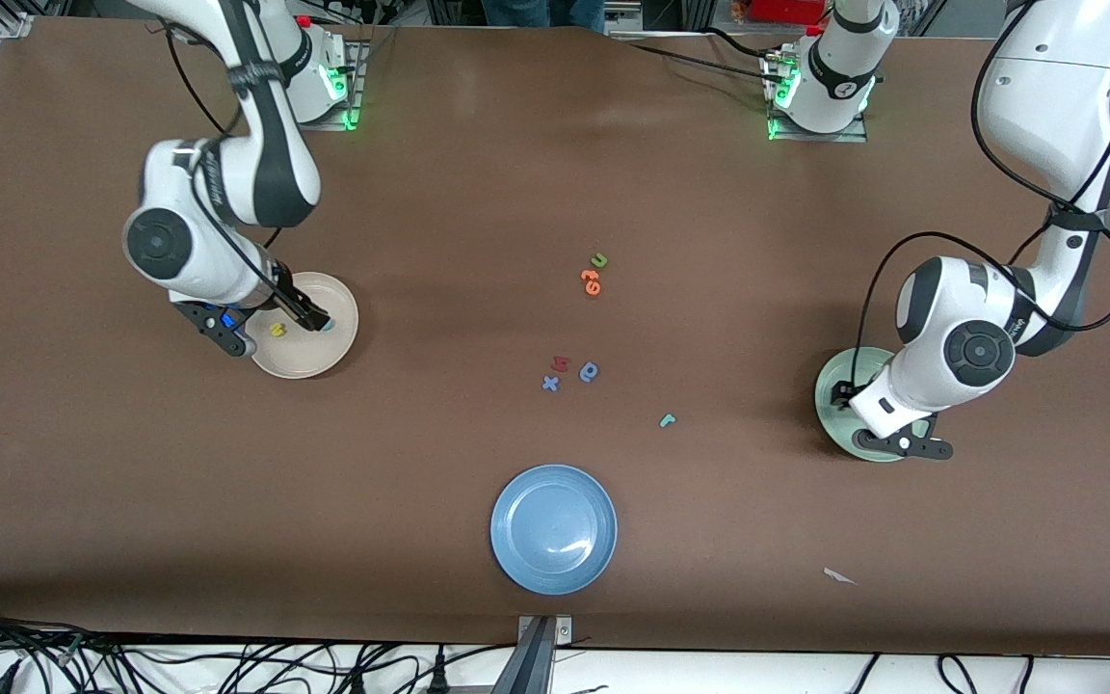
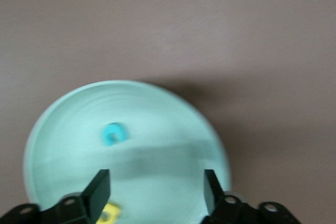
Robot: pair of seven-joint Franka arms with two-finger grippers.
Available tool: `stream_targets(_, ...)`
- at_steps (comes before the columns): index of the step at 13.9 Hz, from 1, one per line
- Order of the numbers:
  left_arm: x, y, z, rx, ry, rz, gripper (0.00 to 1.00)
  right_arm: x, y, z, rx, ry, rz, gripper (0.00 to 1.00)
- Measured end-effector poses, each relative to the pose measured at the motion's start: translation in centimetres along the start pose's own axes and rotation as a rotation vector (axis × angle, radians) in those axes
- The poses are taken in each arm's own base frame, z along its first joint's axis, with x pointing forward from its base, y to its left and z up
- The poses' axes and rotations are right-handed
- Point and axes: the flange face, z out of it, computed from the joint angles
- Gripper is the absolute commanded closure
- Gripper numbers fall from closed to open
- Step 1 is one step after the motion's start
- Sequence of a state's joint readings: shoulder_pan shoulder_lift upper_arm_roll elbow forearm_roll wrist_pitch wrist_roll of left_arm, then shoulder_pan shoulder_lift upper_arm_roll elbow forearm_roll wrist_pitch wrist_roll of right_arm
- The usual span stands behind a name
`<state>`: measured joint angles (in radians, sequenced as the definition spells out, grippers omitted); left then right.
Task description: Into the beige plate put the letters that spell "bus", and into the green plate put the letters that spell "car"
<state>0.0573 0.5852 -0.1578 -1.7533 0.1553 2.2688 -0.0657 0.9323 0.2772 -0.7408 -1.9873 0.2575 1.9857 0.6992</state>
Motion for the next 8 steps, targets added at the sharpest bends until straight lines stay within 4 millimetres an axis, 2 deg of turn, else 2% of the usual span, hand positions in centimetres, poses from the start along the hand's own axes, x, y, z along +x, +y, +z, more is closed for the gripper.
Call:
stream_targets(1, 0.3, 2.0, -0.4, -0.039, 0.005, -0.028, 0.0, -0.1, -0.6, -3.3, 0.018, -0.003, -0.055, 0.0)
stream_targets(3, 0.6, 7.3, -0.7, -0.062, 0.009, -0.094, 0.0, -0.7, -1.5, -8.5, 0.029, -0.011, -0.184, 0.0)
stream_targets(6, 0.6, 15.8, 0.0, -0.066, 0.005, -0.204, 0.0, -1.5, -2.3, -12.8, 0.045, 0.007, -0.311, 0.0)
stream_targets(8, 0.7, 19.7, 0.8, -0.07, 0.002, -0.275, 0.0, -0.9, -2.2, -15.1, 0.067, 0.049, -0.367, 0.0)
